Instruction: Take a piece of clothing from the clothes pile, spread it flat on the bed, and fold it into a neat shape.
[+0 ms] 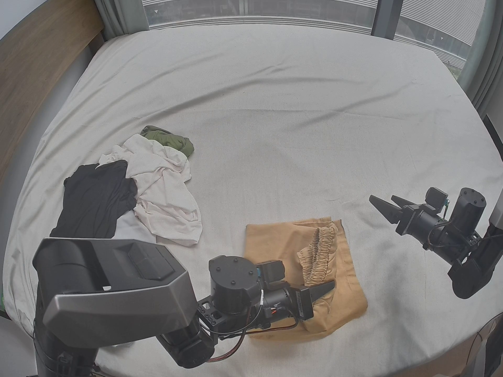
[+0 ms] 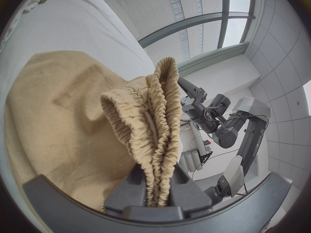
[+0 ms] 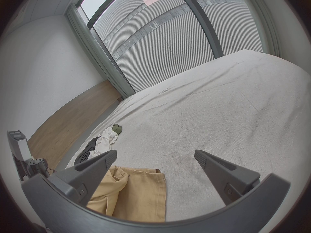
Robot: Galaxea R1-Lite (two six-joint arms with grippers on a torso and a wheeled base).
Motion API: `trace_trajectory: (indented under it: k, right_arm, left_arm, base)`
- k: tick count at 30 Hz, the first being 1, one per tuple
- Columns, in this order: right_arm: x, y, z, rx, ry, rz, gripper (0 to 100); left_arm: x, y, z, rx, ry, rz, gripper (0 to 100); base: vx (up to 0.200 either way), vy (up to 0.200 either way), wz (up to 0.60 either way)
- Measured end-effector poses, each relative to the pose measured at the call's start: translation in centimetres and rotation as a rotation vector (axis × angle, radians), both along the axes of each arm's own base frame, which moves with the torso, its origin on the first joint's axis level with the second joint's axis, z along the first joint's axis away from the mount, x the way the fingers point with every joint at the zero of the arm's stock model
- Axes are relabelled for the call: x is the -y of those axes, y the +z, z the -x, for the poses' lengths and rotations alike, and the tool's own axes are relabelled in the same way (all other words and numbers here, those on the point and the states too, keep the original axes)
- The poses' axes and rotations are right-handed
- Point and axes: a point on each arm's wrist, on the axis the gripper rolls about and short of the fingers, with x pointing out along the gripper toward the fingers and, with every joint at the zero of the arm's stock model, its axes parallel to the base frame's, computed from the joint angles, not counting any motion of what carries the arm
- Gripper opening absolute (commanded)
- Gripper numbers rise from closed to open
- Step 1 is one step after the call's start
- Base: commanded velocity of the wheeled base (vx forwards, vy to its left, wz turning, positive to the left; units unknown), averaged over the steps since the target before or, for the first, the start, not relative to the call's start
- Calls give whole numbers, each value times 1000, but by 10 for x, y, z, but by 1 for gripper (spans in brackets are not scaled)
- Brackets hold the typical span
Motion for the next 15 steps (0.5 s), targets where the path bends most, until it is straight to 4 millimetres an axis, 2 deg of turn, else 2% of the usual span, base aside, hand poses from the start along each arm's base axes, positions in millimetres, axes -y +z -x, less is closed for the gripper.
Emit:
trace_trajectory:
  k: [8,9,15]
  right_arm:
    - [0,0,0,1,0,0,100]
    - [0,0,0,0,0,0,100]
    - [0,0,0,1,0,0,100]
  left_arm:
    - [1,-2,-2,-2,3,-2,0]
    - [1,-3,-3,-2,5,-3,100]
    - [1,-2,-5,2,9,3,100]
  base:
    - [0,0,0]
    - [0,0,0]
    - [0,0,0]
